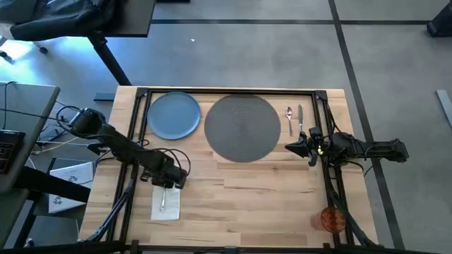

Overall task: Set table place
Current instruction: Remove the silver fork from table napkin

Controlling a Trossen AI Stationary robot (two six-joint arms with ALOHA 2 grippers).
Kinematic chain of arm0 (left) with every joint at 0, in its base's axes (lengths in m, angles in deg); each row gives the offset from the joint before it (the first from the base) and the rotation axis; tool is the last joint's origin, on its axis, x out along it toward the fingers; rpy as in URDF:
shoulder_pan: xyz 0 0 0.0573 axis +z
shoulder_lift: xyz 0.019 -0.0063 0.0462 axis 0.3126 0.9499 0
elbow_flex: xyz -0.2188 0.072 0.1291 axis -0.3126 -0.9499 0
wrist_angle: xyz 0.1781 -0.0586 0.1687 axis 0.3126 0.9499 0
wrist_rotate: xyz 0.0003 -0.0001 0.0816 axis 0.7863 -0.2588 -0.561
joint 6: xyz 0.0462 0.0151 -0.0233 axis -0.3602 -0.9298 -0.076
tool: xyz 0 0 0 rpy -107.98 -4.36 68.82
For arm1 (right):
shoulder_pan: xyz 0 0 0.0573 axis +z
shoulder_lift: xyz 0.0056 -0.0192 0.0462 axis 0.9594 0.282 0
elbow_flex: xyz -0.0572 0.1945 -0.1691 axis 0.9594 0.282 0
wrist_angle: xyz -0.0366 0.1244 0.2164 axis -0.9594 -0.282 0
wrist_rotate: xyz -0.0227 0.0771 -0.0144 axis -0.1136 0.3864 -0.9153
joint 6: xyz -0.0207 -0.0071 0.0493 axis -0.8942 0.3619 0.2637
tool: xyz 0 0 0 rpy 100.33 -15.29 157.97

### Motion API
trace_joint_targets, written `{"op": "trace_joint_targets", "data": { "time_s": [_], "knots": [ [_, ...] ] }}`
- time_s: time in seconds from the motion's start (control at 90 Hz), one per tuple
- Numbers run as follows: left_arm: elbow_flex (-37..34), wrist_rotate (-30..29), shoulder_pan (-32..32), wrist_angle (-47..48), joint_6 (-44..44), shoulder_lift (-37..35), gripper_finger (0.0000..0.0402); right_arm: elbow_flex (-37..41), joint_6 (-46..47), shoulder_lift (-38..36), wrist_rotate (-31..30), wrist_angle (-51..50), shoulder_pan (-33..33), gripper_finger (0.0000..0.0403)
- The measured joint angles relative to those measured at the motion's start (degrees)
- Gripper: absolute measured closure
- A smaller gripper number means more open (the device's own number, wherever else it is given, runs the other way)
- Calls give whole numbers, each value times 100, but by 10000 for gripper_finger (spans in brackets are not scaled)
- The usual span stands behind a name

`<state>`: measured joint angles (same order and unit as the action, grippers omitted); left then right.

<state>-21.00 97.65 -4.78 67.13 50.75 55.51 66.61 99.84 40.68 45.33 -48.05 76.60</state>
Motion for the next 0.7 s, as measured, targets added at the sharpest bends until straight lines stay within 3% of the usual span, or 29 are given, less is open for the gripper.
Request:
{"op": "trace_joint_targets", "data": {
  "time_s": [0.178, 0.378, 0.7],
  "knots": [
    [135, -253, 38, 661, -163, -275, 394, 0, -2, -2, 31, -2, 2, 402],
    [323, -233, 38, 1089, -158, -791, 390, 0, -2, 0, 31, -2, 0, 402],
    [445, -257, 22, 978, -344, -887, 395, 2, 0, 0, 24, -2, 0, 402]
  ]
}}
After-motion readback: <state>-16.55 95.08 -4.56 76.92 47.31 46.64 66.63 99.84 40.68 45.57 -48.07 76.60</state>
